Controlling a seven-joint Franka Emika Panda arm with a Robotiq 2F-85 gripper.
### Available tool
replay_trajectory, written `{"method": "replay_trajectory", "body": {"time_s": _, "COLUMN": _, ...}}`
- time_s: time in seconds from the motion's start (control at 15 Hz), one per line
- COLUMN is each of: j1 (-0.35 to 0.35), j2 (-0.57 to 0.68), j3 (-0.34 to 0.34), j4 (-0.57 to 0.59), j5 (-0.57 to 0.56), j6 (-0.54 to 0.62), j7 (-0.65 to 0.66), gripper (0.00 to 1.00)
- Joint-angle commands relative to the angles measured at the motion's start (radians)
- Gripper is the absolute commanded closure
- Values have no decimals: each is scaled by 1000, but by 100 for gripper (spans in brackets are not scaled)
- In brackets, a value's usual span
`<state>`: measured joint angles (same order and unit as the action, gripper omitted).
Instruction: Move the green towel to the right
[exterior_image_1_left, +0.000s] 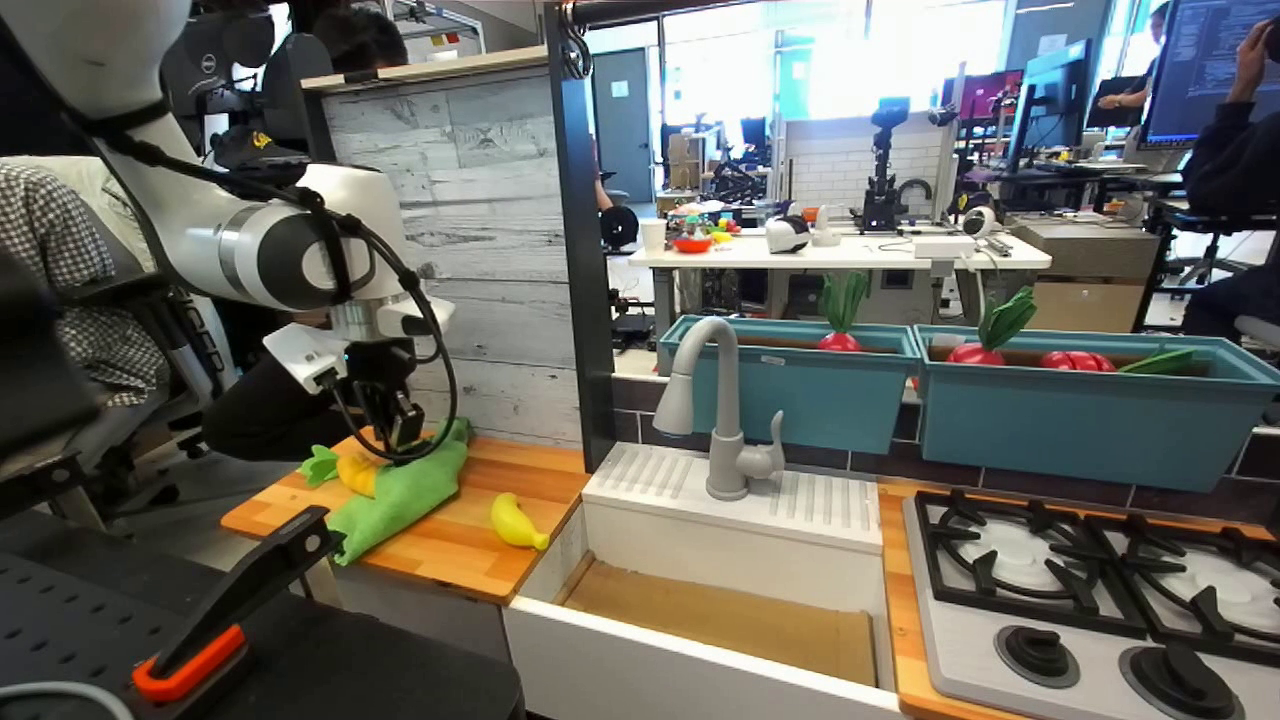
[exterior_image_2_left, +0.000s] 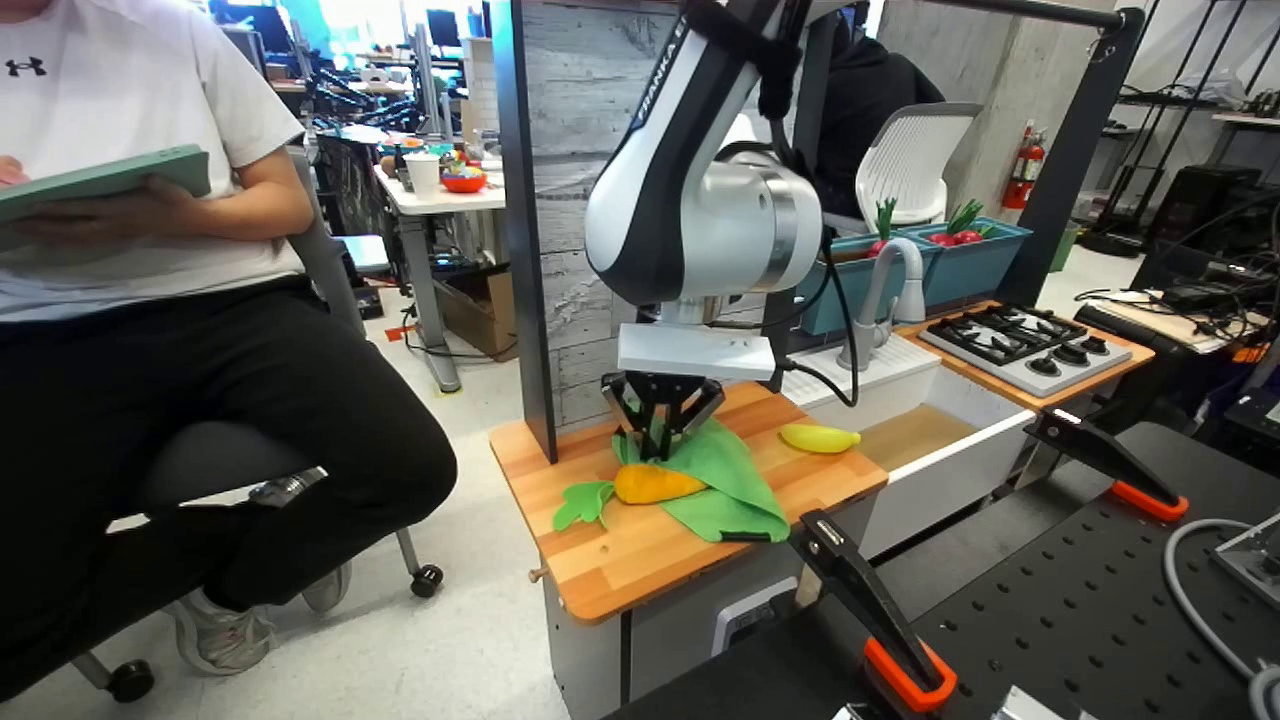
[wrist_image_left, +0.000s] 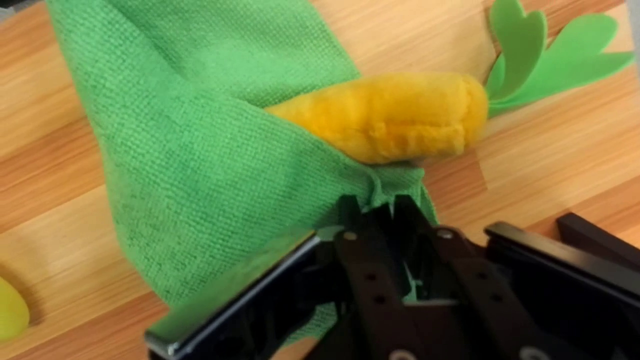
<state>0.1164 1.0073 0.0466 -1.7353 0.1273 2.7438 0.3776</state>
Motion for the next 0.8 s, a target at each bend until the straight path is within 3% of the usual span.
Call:
{"method": "replay_trajectory", "body": {"time_s": 0.0, "j1": 18, "j2": 15, "j3": -13, "j4": 36, "j5": 19, "j6": -68, "j7": -16, "gripper": 45}}
{"method": "replay_trajectory", "body": {"time_s": 0.4, "j1": 40, "j2": 36, "j3": -37, "j4": 69, "j5": 5, "j6": -150, "j7": 3, "gripper": 1}}
{"method": "replay_trajectory", "body": {"time_s": 0.53, "j1": 46, "j2": 43, "j3": -45, "j4": 78, "j5": 4, "j6": -168, "j7": 5, "gripper": 0}}
{"method": "replay_trajectory", "body": {"time_s": 0.6, "j1": 49, "j2": 48, "j3": -50, "j4": 85, "j5": 2, "j6": -172, "j7": 7, "gripper": 25}}
{"method": "replay_trajectory", "body": {"time_s": 0.73, "j1": 50, "j2": 54, "j3": -53, "j4": 91, "j5": 1, "j6": -172, "j7": 2, "gripper": 28}}
